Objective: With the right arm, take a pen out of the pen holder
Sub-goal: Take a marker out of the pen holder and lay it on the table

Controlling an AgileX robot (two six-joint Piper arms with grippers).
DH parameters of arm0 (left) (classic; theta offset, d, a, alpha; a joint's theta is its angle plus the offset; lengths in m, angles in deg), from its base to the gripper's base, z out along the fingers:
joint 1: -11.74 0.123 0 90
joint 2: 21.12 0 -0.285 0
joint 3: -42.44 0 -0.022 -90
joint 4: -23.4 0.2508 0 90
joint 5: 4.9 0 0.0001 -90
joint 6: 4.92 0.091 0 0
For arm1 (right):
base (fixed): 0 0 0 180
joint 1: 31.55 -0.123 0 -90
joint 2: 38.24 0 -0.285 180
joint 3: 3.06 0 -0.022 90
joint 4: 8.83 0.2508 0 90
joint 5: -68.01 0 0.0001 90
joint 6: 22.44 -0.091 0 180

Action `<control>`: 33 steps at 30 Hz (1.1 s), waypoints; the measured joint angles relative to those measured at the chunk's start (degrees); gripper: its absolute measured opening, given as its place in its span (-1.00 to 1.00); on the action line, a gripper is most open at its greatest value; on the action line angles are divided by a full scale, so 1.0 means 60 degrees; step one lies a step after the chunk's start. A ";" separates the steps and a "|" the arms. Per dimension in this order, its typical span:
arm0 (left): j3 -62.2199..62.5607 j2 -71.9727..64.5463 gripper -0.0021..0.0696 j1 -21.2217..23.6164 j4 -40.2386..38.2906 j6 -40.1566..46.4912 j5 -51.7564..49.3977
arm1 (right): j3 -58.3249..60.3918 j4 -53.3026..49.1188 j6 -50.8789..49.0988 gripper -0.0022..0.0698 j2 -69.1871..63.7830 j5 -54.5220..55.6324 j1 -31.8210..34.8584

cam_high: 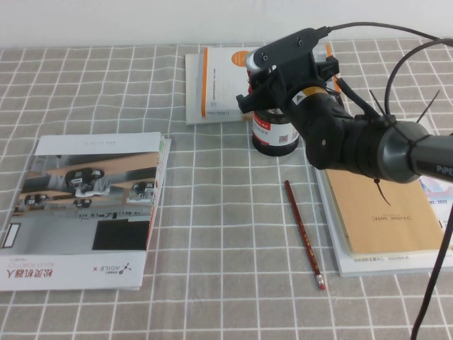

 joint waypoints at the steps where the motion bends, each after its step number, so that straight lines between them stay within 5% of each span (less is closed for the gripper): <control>1: 0.0000 0.0000 -0.95 0.0000 0.0000 0.0000 0.0000 | -0.0083 0.0000 0.0000 0.07 -0.0063 -0.0024 0.0000; 22: 0.0000 0.0000 -0.95 0.0000 0.0000 0.0000 0.0000 | -0.0326 0.0000 -0.0017 0.05 -0.0376 -0.0348 0.0000; 33: 0.0000 0.0000 -0.95 0.0000 0.0000 0.0000 0.0000 | -0.0326 0.0000 -0.0017 -0.31 -0.0383 -0.0421 0.0000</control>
